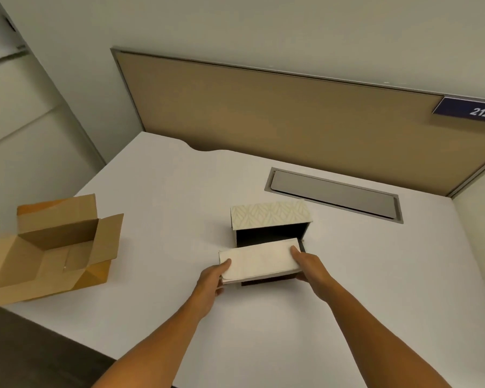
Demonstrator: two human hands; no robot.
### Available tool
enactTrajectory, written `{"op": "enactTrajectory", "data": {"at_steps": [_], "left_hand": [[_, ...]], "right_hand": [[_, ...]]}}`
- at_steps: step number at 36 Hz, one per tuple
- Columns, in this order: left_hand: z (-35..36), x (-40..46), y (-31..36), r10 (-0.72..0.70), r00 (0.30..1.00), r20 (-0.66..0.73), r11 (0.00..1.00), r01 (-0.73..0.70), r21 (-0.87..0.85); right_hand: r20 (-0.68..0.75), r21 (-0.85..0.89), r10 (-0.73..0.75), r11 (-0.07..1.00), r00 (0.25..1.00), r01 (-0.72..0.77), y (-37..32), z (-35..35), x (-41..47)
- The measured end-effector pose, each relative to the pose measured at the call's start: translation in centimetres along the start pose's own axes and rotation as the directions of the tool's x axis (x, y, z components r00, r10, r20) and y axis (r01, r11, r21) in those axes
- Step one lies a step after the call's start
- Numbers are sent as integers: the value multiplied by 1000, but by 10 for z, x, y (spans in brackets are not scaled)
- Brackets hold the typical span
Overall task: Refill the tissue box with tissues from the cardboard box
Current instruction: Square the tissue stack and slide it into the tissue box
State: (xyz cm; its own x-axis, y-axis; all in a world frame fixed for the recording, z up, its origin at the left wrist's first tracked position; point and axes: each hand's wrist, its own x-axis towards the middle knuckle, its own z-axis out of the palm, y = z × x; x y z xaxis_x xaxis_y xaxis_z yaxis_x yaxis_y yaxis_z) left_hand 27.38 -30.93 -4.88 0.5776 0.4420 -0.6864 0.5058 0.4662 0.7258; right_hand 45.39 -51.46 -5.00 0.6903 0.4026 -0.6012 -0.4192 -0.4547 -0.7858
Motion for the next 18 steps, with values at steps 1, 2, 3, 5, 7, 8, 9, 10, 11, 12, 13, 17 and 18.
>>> {"op": "enactTrajectory", "data": {"at_steps": [1,2,3,5,7,8,9,10,11,12,13,17,18], "left_hand": [[4,3,3,2,1000,7,1000,-2,12],[7,6,5,5,1000,10,1000,-6,23],[11,9,7,8,1000,12,999,-8,33],[17,16,10,9,1000,10,999,-9,36],[24,21,10,0,1000,3,1000,0,21],[27,24,10,-7,1000,2,1000,7,14],[29,26,9,-15,1000,4,1000,15,13],[32,28,9,-21,1000,5,1000,21,15],[33,31,8,-27,1000,8,999,27,18],[35,34,7,-32,999,9,999,32,19],[37,37,7,-39,999,8,999,39,19],[43,48,9,-55,998,-16,998,55,14],[45,51,10,-59,998,-20,998,59,10]], "right_hand": [[-7,9,2,1000,1000,-2,-1,-3,2],[-16,13,1,1000,1000,-1,-2,-6,3],[-28,8,-4,1000,1000,4,-3,-9,4],[-41,-29,-30,999,999,29,-4,-15,7],[-46,-54,-38,998,998,35,-6,-21,10],[-53,-59,-27,998,998,24,-6,-24,13],[-60,-60,-16,998,998,12,-5,-26,15],[-69,-61,-4,998,998,0,-4,-28,18],[-76,-62,4,998,997,-9,-4,-30,21],[-80,-65,16,998,997,-21,-3,-31,24],[-80,-72,27,997,996,-33,-3,-32,27],[-105,-63,75,995,992,-82,-4,-31,37],[-114,-58,83,994,990,-90,-6,-30,39]]}}
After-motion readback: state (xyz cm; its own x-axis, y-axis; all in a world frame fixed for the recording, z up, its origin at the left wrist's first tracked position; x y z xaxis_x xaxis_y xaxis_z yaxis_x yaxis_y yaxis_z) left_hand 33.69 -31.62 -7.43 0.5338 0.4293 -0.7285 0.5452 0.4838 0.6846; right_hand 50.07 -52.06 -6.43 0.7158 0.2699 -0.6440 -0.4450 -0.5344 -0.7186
